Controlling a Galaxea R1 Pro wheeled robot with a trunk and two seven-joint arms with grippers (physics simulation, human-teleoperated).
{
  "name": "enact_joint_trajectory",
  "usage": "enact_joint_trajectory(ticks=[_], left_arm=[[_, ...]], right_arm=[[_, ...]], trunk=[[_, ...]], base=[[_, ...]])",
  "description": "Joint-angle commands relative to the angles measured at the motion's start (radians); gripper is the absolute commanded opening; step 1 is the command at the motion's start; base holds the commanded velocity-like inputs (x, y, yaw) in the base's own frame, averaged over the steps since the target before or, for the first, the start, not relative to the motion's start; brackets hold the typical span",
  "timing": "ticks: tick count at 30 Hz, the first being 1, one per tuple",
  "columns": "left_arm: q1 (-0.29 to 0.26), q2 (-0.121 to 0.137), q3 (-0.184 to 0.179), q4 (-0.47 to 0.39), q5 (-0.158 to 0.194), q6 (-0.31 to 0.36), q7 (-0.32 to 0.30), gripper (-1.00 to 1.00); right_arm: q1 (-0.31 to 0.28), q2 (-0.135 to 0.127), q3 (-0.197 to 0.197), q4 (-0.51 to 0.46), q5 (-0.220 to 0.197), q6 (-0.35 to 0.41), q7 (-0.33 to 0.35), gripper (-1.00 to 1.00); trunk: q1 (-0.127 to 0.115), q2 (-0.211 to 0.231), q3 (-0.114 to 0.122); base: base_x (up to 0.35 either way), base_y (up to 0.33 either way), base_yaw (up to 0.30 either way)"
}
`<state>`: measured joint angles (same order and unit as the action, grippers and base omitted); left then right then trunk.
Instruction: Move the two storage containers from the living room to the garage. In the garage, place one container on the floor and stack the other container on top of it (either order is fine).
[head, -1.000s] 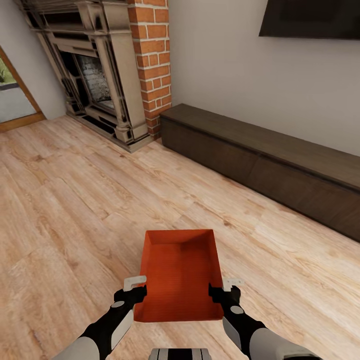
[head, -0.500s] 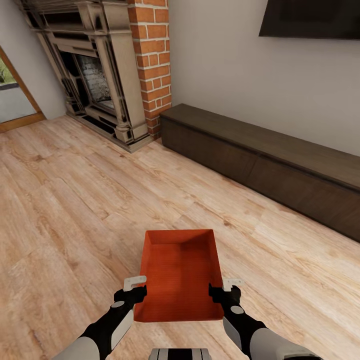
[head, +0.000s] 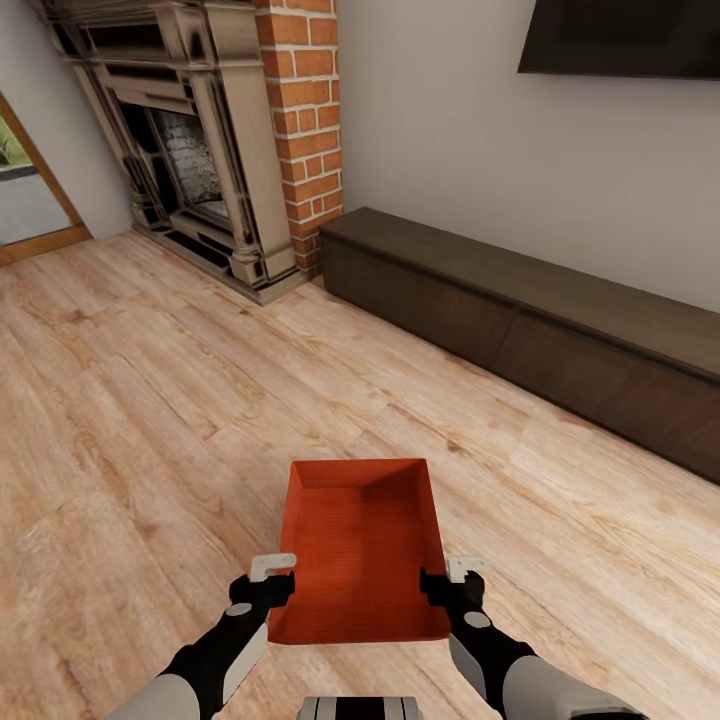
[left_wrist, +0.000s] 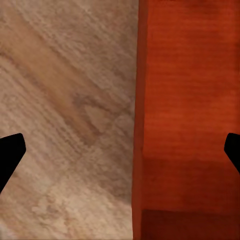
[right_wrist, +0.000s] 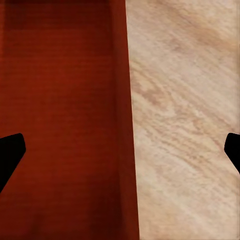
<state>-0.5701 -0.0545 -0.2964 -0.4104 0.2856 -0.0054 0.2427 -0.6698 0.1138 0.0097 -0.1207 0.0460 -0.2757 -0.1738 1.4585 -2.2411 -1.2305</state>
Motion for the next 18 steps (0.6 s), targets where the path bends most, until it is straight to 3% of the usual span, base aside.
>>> enact_joint_trajectory(ticks=[1, 6, 18], left_arm=[[-0.001, 0.001, -0.009, -0.001, 0.008, -0.001, 0.008, 1.0], [-0.001, 0.001, -0.009, -0.001, 0.005, -0.003, 0.009, 1.0], [-0.001, 0.001, -0.006, -0.001, 0.004, -0.004, 0.009, 1.0]], right_arm=[[-0.001, 0.0, 0.001, 0.001, 0.005, -0.002, -0.006, 1.0], [-0.001, 0.0, 0.001, 0.001, 0.005, -0.002, -0.007, 1.0], [-0.001, 0.001, 0.001, 0.001, 0.003, -0.003, -0.007, 1.0]], trunk=[[0.0, 0.0, -0.001], [0.0, 0.0, -0.001], [0.046, -0.084, -0.038]], base=[[0.0, 0.0, 0.0], [0.0, 0.0, 0.0], [0.0, 0.0, 0.0]])
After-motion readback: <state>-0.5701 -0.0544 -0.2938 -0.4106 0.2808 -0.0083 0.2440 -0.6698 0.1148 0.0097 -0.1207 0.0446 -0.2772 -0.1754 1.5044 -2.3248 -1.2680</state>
